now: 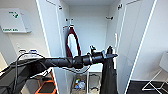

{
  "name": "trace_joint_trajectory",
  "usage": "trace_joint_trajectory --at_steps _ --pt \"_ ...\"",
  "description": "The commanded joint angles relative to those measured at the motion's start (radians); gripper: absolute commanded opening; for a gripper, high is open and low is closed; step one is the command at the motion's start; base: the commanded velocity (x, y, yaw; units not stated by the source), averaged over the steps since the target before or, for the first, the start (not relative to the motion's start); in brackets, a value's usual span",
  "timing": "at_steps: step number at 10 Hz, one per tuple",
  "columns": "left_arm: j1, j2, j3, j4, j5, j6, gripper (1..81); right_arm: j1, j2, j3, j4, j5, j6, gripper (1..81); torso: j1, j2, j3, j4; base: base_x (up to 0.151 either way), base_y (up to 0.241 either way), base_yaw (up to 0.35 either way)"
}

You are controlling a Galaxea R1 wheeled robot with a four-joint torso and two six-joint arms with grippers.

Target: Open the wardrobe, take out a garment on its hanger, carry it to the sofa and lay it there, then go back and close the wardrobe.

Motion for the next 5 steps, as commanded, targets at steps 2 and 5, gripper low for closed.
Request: trace_joint_trajectory --at_steps 2,5 --pt "-0.098 -0.08 0.055 0.065 -0.046 0.016 1.0 0.037 0.006 0.011 -0.003 -0.049 -0.004 81.1 0.0 0.0 0.0 0.0 0.0 0.0 0.0" --pt "-0.098 -0.161 0.087 0.062 -0.064 0.01 1.0 0.037 0.008 0.013 -0.003 -0.049 -0.006 81.1 0.0 0.0 0.0 0.0 0.0 0.0 0.0"
